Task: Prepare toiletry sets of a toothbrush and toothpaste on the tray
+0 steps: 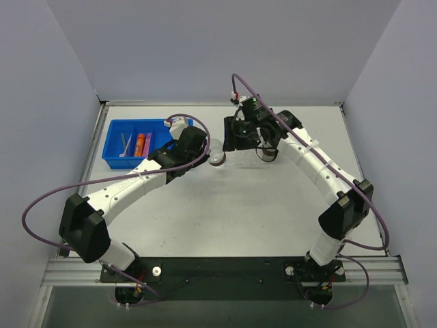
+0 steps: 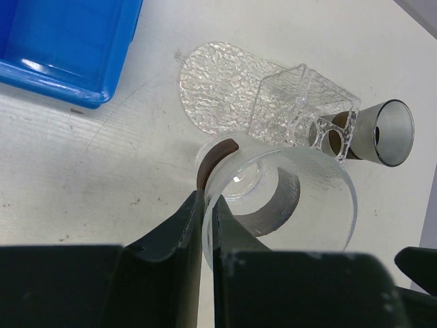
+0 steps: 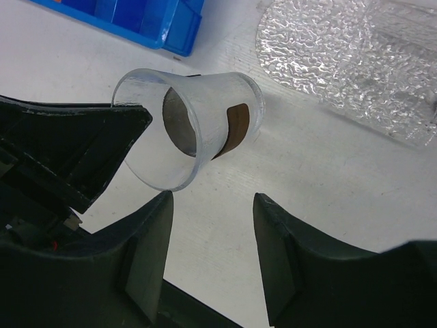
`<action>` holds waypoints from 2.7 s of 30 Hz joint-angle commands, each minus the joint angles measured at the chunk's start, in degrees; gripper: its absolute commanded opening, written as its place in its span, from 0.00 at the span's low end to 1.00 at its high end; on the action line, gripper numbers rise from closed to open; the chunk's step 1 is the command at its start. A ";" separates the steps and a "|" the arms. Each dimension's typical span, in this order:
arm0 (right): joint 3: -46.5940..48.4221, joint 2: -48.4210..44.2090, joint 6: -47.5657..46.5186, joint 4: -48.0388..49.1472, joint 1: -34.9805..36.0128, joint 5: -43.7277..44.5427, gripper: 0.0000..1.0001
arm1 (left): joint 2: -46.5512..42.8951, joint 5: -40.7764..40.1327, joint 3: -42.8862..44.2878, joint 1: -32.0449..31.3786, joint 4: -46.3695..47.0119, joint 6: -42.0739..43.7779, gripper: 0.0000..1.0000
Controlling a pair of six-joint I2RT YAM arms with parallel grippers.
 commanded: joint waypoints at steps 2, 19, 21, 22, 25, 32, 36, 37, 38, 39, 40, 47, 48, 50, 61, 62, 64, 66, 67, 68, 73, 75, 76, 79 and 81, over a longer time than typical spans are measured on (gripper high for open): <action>5.49 2.49 -1.46 -4.88 1.36 0.17 0.45 | -2.77 -1.48 2.48 -0.36 6.33 -2.95 0.00; 14.20 12.78 -4.27 -8.05 2.68 3.07 0.35 | -2.15 -0.25 3.00 -0.44 6.59 -3.57 0.00; 14.90 14.36 -4.45 -8.31 2.77 3.68 0.34 | -2.24 0.02 2.83 -0.44 6.68 -3.65 0.00; 15.17 14.80 -4.80 -8.31 2.77 3.95 0.33 | -2.24 0.19 2.74 -0.44 6.68 -3.66 0.00; 15.69 15.77 -5.06 -8.31 2.77 4.48 0.29 | -2.24 0.46 2.57 -0.44 7.21 -3.66 0.00; 16.49 16.74 -4.80 -8.49 2.59 5.27 0.14 | -1.54 2.56 1.86 -0.27 9.75 -3.13 0.00; 16.40 16.91 -4.45 -8.66 2.07 4.66 0.00 | -0.48 4.50 2.30 -0.44 10.02 -2.34 0.00; 16.40 16.91 -4.27 -8.58 1.89 3.69 0.00 | -0.39 5.02 2.30 -0.44 10.02 -2.16 0.00; 16.31 16.91 -4.10 -8.66 1.71 3.34 0.00 | -0.31 5.37 2.30 -0.44 9.85 -1.73 0.00; 16.31 16.91 -3.92 -8.58 1.19 2.90 0.00 | -0.13 5.81 2.13 -0.36 9.76 -1.63 0.00; 16.31 16.83 -3.66 -8.66 1.10 2.55 0.00 | -0.13 6.43 2.04 -0.36 9.76 -1.46 0.00; 16.31 16.21 -4.18 -8.14 -0.48 -0.53 0.00 | -1.71 9.16 0.64 -0.27 12.04 2.41 0.46; 16.14 16.12 -4.45 -7.79 -0.48 -0.97 0.00 | -2.23 8.98 0.28 -0.27 12.30 3.11 0.50; 15.52 15.77 -5.76 -7.61 -0.48 -1.15 0.00 | -2.76 8.28 -0.60 0.08 11.61 4.60 0.58; 14.82 14.98 -12.53 -6.38 -3.38 -2.99 0.00 | -14.27 13.45 -13.07 8.42 18.10 9.26 0.71; 14.99 15.24 -12.97 -6.29 -3.65 -2.91 0.00 | -15.15 14.25 -14.21 9.48 18.45 9.26 0.71; 15.52 15.77 -13.68 -6.38 -4.70 -2.64 0.00 | -17.08 16.27 -16.67 12.55 19.42 9.61 0.71; 16.22 16.38 -14.11 -6.29 -5.75 -2.73 0.00 | -18.40 19.17 -18.08 14.23 19.95 10.49 0.71; 16.49 17.00 -14.55 -6.29 -6.02 -2.64 0.00 | -18.76 20.22 -18.18 15.80 20.56 11.71 0.71; 16.75 17.35 -14.82 -6.46 -6.37 -2.56 0.00 | -18.85 22.49 -18.35 16.42 20.83 12.33 0.71; 17.54 18.23 -15.52 -6.29 -7.34 -1.51 0.00 | -18.41 29.80 -18.00 19.85 23.20 17.77 0.71; 18.07 18.50 -15.87 -6.38 -7.34 -0.63 0.00 | -17.62 32.52 -18.26 20.47 23.90 18.84 0.71; 18.51 19.02 -15.87 -6.29 -7.25 -0.53 0.00 | -17.27 33.41 -18.44 20.91 24.52 19.28 0.71; 20.26 19.55 -15.17 -6.29 -7.34 -0.71 0.00 | -16.04 37.26 -17.92 22.49 24.44 19.37 0.71; 21.84 20.08 -14.47 -6.03 -7.25 -0.80 0.00 | -15.51 38.59 -16.69 23.11 24.00 19.63 0.71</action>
